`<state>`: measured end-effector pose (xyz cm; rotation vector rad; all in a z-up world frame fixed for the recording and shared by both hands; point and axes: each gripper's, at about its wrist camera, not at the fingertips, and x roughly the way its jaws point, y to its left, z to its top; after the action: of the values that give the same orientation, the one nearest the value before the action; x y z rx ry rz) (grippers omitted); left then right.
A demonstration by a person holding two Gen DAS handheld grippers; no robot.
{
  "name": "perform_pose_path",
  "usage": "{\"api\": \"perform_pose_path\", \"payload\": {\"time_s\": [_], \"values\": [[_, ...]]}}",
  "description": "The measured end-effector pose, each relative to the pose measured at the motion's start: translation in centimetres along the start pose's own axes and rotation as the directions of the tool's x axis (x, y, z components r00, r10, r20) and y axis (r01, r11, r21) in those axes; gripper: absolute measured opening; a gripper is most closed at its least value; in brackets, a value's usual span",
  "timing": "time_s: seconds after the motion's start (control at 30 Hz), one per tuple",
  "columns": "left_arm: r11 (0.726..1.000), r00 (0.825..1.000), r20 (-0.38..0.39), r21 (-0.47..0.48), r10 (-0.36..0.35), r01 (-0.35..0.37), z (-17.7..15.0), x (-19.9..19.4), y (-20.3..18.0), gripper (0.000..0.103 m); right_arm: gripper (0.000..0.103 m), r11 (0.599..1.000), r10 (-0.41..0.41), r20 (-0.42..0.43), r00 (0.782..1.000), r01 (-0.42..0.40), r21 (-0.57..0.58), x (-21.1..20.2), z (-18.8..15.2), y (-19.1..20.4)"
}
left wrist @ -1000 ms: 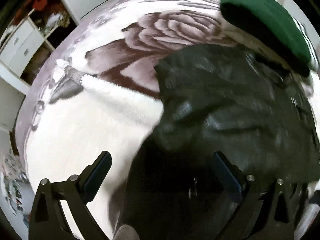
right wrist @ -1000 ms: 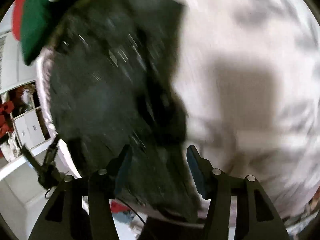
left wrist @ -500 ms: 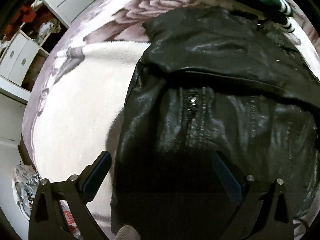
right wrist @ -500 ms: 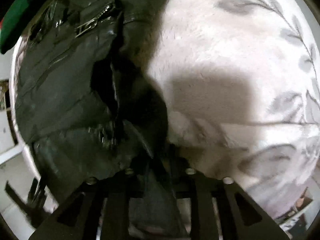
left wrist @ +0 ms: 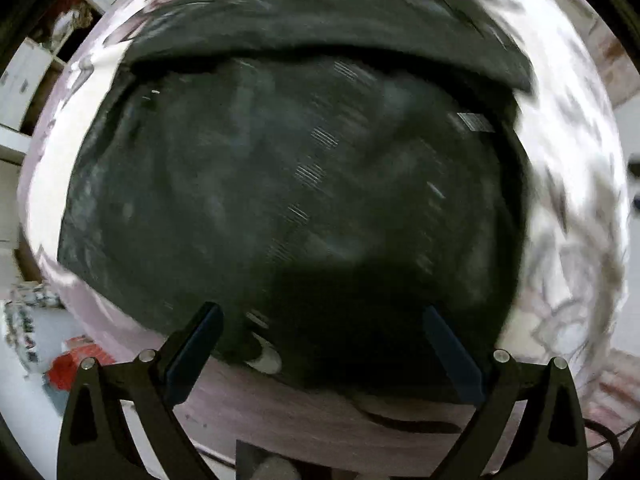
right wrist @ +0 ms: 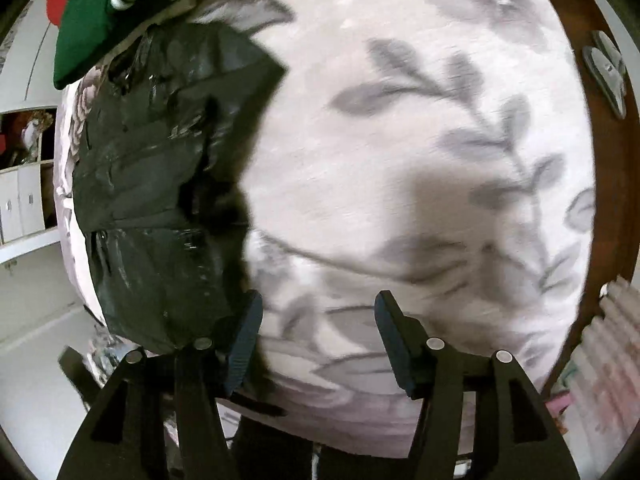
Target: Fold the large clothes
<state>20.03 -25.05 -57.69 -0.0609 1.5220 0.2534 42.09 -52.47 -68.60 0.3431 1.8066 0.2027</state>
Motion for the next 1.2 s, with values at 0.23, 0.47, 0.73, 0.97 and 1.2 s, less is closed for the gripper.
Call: {"api": "perform_pose_path", "payload": {"time_s": [0.23,0.47,0.73,0.97,1.2], "values": [[0.954,0.955,0.124,0.103,0.27,-0.283,-2.1,1.9,-9.6,0.102,0.06,0.997,-0.07,-0.025,0.997,0.069,-0.035,-0.6,1.2,-7.1],[0.954,0.959,0.146,0.142,0.243,-0.263,-2.5,2.4,-11.5,0.034,0.06,0.994,0.066,-0.038,0.997,-0.069,-0.09,1.4,5.6,-6.0],[0.887,0.902,0.119,0.17,0.415,-0.43,-3.3,2.5,-12.9,0.038,0.061,0.979,0.092,-0.031,0.995,-0.096,-0.182,1.9,11.6,-1.7],[0.815,0.831,0.11,0.16,0.545,-0.556,-4.3,2.6,-14.3,0.042,0.061,0.977,0.046,-0.048,0.998,-0.055,-0.206,2.1,12.0,-2.0],[0.843,0.853,0.156,0.145,0.498,-0.519,-4.3,1.3,-14.4,0.052,0.061,0.983,0.036,-0.073,0.997,-0.049,-0.179,3.4,11.1,-3.6]]}}
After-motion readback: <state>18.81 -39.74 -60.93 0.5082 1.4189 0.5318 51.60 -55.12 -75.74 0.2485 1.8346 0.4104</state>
